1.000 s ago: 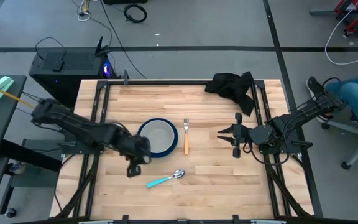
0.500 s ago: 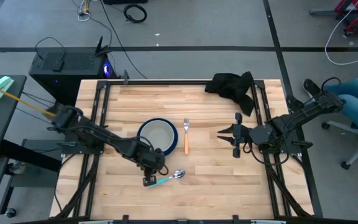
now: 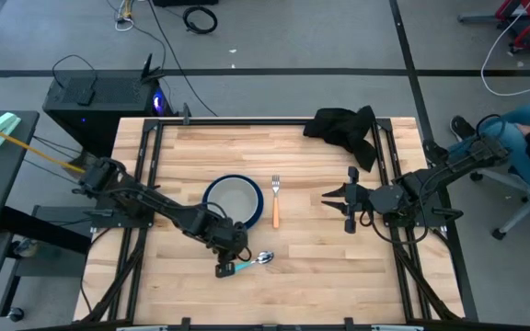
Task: Set table place
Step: Put the blue spoon into the gray bowl on the table
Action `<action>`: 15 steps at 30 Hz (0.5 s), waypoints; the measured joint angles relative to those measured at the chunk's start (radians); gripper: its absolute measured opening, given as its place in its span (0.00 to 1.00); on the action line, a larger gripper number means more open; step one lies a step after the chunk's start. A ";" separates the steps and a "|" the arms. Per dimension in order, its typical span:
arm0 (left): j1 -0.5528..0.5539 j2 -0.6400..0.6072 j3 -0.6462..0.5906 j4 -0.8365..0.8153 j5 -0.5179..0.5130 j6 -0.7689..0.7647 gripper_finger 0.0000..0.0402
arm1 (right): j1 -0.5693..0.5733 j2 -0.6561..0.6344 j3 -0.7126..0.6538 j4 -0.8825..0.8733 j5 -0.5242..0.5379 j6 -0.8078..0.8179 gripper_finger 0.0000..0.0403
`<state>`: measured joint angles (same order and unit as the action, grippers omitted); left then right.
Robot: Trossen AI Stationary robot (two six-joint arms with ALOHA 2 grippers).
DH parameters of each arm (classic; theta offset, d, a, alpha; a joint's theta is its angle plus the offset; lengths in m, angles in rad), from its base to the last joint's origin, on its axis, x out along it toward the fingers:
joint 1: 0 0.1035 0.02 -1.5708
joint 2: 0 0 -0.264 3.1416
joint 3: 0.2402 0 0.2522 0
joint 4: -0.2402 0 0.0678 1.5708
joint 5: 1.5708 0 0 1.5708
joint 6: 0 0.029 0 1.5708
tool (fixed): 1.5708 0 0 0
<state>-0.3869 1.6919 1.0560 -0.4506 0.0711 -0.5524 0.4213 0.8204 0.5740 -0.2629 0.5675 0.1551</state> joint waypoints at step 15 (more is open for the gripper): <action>-0.107 0.006 -0.001 0.108 -0.064 0.104 0.36 | 0.000 0.000 0.000 0.001 0.000 0.000 0.22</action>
<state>-0.4937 1.6981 1.0554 -0.3424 0.0071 -0.4481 0.4212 0.8204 0.5739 -0.2623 0.5676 0.1551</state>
